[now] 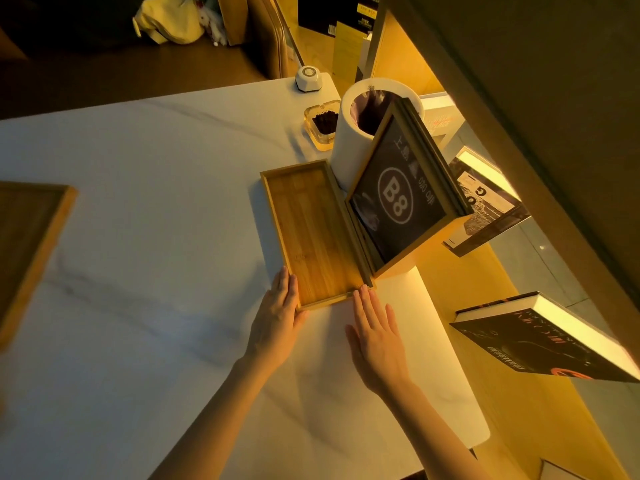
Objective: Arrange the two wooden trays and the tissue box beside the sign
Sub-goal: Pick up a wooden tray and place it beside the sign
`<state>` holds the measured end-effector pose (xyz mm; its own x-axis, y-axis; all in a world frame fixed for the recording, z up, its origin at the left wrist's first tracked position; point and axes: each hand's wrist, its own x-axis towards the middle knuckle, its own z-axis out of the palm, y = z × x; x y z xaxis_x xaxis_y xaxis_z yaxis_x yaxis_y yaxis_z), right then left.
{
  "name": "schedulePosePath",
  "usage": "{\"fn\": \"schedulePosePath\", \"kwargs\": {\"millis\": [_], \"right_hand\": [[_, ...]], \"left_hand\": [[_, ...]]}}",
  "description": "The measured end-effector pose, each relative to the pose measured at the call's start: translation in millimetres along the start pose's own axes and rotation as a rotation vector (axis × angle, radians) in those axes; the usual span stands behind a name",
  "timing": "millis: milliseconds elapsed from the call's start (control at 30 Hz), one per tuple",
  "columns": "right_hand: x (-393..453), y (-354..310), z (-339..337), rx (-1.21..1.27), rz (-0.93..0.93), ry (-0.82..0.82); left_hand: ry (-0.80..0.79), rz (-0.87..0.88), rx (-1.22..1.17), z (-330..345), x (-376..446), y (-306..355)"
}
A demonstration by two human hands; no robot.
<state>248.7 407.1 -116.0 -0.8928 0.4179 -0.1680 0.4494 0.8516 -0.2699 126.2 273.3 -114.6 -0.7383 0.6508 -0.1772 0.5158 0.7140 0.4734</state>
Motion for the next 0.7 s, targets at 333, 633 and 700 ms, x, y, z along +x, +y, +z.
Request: {"fn": "schedulePosePath", "kwargs": {"millis": [333, 633, 700], "right_hand": [[7, -4, -5, -0.021, 0.011, -0.035], [13, -16, -21, 0.0, 0.0, 0.007], [18, -22, -30, -0.031, 0.016, 0.019]], "left_hand": [[-0.052, 0.013, 0.017, -7, 5, -3], [-0.094, 0.005, 0.018, -22, 5, -4], [-0.074, 0.01, -0.015, -30, 2, -3]]}}
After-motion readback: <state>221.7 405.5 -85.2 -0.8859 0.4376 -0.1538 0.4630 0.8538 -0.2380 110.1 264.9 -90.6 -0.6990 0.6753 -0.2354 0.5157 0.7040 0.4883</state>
